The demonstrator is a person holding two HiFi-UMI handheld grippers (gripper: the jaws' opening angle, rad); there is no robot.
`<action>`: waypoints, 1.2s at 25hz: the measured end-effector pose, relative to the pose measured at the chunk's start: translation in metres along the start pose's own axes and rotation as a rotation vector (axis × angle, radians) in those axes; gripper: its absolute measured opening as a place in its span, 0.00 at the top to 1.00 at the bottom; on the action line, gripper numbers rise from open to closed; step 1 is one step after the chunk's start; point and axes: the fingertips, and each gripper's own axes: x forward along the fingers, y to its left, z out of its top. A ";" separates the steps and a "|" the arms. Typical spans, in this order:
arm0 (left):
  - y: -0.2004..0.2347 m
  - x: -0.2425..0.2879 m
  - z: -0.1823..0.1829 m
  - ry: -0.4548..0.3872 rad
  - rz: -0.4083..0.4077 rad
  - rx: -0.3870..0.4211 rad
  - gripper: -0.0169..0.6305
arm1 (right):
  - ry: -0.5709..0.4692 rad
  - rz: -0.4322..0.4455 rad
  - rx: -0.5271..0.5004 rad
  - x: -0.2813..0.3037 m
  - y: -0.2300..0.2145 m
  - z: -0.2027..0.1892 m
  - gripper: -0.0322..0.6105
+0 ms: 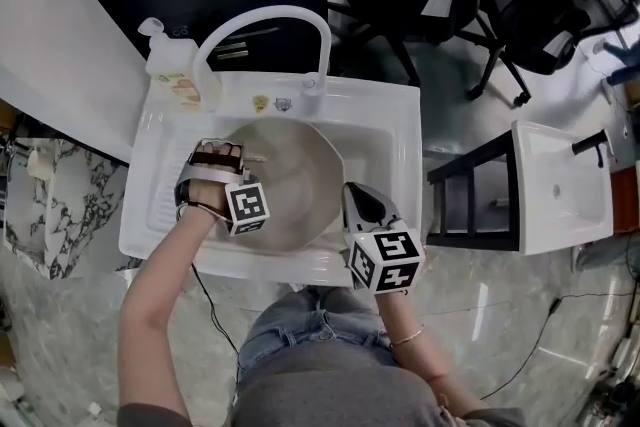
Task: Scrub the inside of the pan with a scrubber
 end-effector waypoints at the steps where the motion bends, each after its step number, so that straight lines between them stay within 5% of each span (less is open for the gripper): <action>1: -0.009 0.001 0.001 0.007 -0.033 0.056 0.87 | -0.001 -0.008 0.004 -0.003 -0.002 -0.001 0.93; 16: -0.101 -0.046 -0.016 0.144 -0.685 0.347 0.88 | -0.007 -0.033 0.020 -0.021 -0.001 -0.010 0.93; 24: -0.127 -0.084 -0.003 0.165 -0.950 0.303 0.88 | -0.014 -0.035 0.026 -0.027 -0.006 -0.008 0.93; 28: -0.134 -0.104 0.013 0.122 -1.061 0.261 0.88 | -0.017 -0.031 0.026 -0.028 -0.007 -0.006 0.93; 30: -0.140 -0.120 0.034 0.030 -1.171 0.195 0.88 | -0.017 -0.030 0.025 -0.028 -0.007 -0.006 0.93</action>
